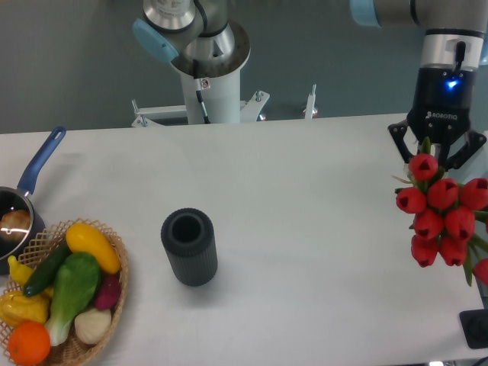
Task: Insert the flowers into the vase
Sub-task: 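Hold the red tulip bunch in the gripper, starting to move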
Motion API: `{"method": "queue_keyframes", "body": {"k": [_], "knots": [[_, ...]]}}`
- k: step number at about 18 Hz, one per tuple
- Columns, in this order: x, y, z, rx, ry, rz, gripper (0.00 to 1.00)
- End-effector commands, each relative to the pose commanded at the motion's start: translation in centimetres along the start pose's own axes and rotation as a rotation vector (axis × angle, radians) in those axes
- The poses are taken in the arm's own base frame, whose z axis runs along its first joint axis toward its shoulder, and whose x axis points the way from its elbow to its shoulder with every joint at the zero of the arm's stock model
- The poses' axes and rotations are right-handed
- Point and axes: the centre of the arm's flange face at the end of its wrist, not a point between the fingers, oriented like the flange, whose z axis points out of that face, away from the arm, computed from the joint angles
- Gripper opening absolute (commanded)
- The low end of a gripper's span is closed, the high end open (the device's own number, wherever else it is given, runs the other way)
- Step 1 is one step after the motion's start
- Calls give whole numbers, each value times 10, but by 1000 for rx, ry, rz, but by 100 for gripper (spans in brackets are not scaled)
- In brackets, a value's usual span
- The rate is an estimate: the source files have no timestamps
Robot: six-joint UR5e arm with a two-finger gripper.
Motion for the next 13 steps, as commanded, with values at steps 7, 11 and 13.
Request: {"method": "queue_keyframes", "body": {"k": [7,11,13], "knots": [[2,1,4,0,9,2,7],[4,0,13,20,30,13,7],[6,0,23,19,41,18,7]]}}
